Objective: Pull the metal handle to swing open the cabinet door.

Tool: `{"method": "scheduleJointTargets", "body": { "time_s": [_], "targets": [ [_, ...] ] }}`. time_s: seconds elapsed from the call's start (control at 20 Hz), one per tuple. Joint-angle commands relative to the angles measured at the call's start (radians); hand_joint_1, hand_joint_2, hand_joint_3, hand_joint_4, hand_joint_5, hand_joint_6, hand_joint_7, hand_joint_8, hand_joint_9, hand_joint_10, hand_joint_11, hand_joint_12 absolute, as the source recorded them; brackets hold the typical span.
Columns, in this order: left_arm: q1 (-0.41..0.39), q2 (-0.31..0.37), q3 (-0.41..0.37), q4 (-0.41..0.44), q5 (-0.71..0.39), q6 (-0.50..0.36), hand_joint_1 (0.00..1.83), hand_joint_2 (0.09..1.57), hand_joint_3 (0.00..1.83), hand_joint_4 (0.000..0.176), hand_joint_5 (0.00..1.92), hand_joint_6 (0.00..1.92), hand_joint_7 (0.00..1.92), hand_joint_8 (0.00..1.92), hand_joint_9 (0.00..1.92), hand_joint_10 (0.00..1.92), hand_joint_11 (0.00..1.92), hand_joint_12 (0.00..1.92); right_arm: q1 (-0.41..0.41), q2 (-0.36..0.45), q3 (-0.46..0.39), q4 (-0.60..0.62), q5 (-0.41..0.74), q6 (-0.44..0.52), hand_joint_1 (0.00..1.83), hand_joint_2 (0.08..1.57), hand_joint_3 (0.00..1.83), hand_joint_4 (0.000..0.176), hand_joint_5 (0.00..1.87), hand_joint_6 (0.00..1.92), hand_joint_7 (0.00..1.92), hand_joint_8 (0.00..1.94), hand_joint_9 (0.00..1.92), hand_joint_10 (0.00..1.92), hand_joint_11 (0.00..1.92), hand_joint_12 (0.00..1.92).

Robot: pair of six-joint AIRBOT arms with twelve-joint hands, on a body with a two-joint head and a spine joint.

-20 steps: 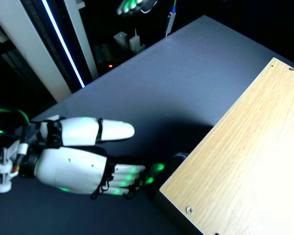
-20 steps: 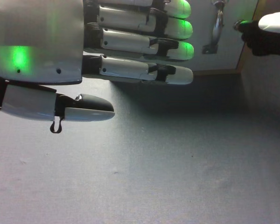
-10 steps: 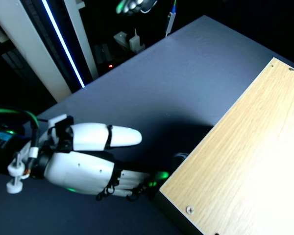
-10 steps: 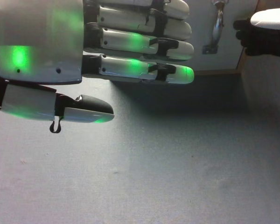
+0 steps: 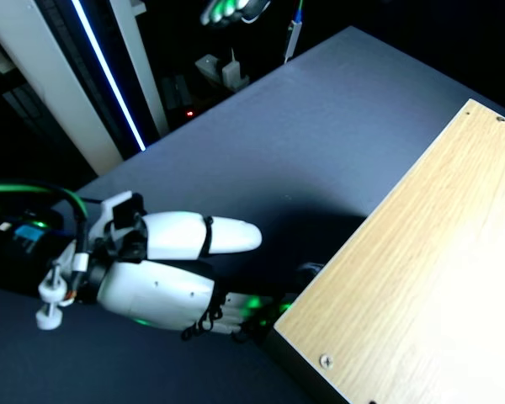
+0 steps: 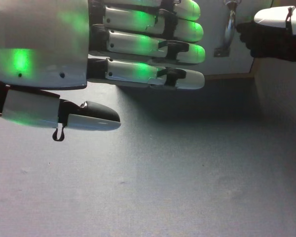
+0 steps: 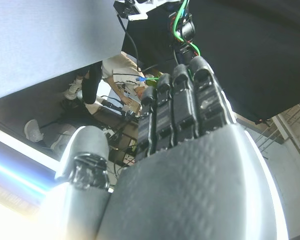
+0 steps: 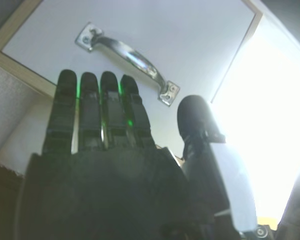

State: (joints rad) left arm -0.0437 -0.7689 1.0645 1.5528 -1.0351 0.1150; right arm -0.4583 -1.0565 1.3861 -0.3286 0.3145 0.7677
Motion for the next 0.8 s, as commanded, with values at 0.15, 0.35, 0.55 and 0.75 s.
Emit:
{"method": "scheduleJointTargets", "body": {
  "time_s": [0.15,0.35,0.55,0.75],
  "targets": [
    [-0.007,0.006,0.001,-0.097,-0.019,0.005,0.0,1.5,0.0,0.0,0.32,0.01,0.27,0.01,0.22,0.01,0.0,0.46,0.022,-0.012,0.013,0.039,0.085,0.012,0.0,1.39,0.0,0.0,0.17,0.0,0.19,0.0,0.16,0.01,0.0,0.44],
    [-0.007,0.006,0.001,-0.097,-0.019,0.005,0.0,1.41,0.0,0.0,0.3,0.0,0.32,0.0,0.28,0.0,0.0,0.7,0.022,-0.027,0.013,0.039,0.085,0.012,0.0,1.34,0.0,0.0,0.24,0.01,0.24,0.01,0.19,0.01,0.0,0.63],
    [-0.007,0.006,0.001,-0.097,-0.019,0.005,0.0,1.35,0.0,0.003,0.3,0.0,0.35,0.0,0.32,0.0,0.0,0.8,0.022,-0.034,0.013,0.039,0.085,0.012,0.0,1.34,0.0,0.0,0.24,0.0,0.22,0.0,0.19,0.0,0.0,0.64],
    [-0.007,0.006,0.001,-0.097,-0.019,0.005,0.0,1.34,0.0,0.0,0.3,0.0,0.36,0.0,0.33,0.0,0.0,0.73,0.022,-0.034,0.01,0.029,0.085,0.012,0.0,1.35,0.0,0.0,0.23,0.0,0.23,0.0,0.2,0.0,0.0,0.55]
  ]
}}
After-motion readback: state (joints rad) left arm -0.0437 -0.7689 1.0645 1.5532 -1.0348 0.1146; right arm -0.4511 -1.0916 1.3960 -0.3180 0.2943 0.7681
